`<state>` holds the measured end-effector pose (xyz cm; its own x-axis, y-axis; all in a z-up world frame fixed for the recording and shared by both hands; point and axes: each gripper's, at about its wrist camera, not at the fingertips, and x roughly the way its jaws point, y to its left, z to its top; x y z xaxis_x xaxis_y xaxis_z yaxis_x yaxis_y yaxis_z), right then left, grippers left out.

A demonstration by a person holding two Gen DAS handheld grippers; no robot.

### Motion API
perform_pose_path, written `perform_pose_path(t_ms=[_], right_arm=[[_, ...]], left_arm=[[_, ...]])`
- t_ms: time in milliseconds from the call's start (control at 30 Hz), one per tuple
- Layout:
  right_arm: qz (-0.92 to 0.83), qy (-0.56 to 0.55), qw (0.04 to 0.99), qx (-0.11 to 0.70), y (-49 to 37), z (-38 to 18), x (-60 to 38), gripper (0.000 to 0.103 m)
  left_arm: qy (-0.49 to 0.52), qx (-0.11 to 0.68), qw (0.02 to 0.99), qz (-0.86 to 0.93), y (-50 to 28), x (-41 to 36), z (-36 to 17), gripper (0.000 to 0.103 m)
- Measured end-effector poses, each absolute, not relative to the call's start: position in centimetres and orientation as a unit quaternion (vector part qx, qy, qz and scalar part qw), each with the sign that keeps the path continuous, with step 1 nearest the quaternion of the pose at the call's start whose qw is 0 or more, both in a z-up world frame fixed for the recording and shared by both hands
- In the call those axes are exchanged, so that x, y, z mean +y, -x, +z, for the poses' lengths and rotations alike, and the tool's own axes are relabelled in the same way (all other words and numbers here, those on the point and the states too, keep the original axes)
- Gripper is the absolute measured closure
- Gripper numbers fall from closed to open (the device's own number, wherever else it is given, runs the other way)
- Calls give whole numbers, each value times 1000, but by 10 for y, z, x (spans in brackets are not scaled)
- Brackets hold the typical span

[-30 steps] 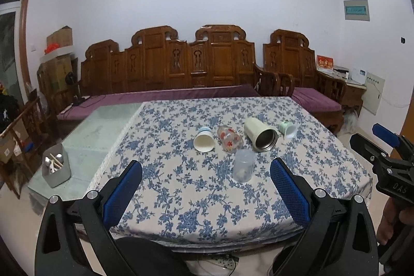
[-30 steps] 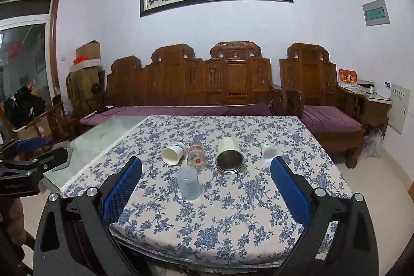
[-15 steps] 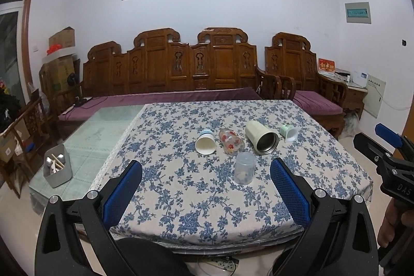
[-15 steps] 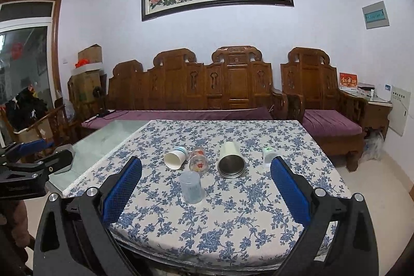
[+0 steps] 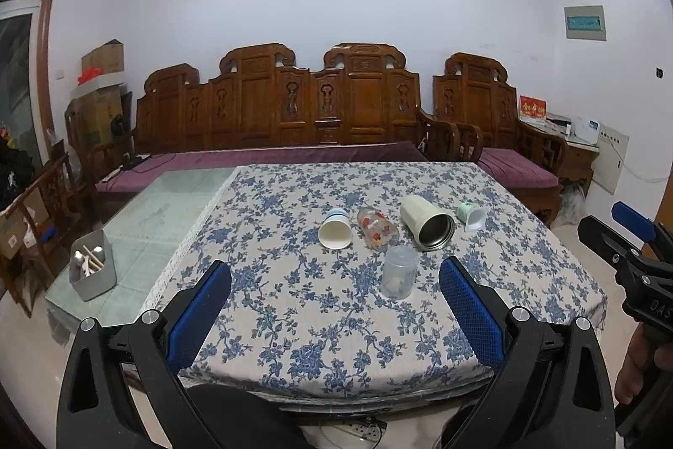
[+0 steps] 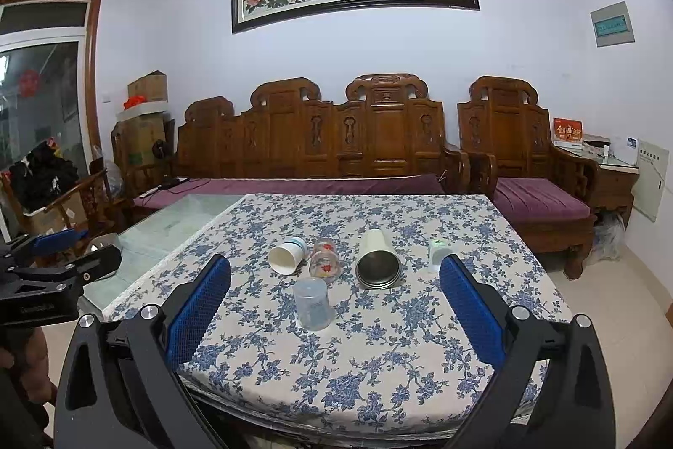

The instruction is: Flip cup upside down

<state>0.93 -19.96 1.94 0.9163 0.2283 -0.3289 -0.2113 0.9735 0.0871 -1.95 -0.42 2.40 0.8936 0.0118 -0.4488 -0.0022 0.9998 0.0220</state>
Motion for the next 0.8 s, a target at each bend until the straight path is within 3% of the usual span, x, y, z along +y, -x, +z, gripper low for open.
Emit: perform_pose_path(t_ms=[800], right_arm=[[111,-24,979,172,-11,17,-197,3]], left_arm=[[-8,229,973,5,18,-4,23,8]])
